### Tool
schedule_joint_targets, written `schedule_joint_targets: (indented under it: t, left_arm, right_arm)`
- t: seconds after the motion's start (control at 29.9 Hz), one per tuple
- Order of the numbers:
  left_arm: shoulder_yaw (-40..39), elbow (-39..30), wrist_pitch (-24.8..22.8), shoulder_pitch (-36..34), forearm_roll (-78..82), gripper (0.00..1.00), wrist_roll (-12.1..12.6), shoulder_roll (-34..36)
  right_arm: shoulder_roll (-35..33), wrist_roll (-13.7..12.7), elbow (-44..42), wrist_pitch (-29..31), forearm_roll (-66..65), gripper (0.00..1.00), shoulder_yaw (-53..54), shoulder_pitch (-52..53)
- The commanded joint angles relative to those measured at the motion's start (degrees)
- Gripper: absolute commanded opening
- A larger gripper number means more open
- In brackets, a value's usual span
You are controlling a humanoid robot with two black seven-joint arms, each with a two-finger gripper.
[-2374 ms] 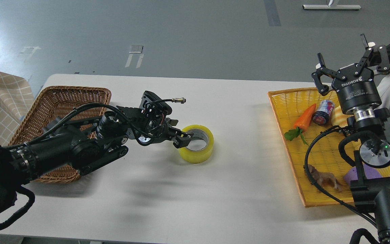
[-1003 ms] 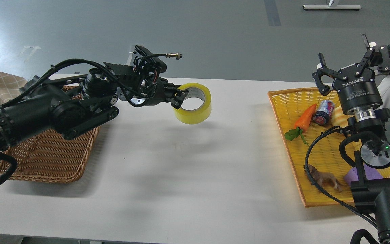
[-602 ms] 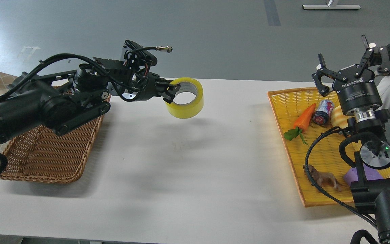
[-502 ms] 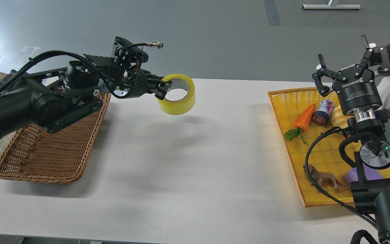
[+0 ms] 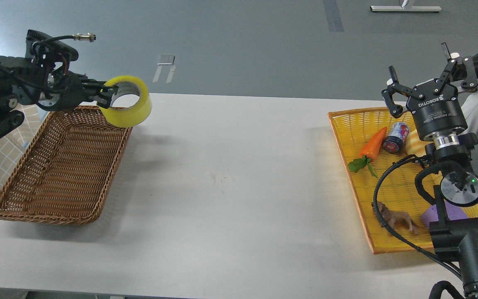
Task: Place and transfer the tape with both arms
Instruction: 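Lift the tape roll with the left gripper and carry it to the wicker basket, then lower the tape roll into the basket and open the left gripper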
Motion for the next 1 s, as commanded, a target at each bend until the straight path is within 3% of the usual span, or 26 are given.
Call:
schedule_joint_targets:
  t: [0.0,0.3,0.97]
  left_arm:
    - [0.18,2.28,2.27,2.69,0.13,0.00,-1.52,2.40]
    - [0.36,4.31,5.00,8.05,-0.22,0.00,-1.88,5.47]
    - [0.27,7.56,6.76,15.61,-2.68,0.00,-2.31,3.98]
  right_arm:
    - [0.00,0.01,-0.21,0.00,-0.01,1.00,-0.07,0.08]
    - [0.00,0.01,-0.13,0.00,-0.01,1.00,-0.77,-0.09]
    - [0.00,0.01,-0.13,0.00,-0.01,1.00,-0.68,-0.27]
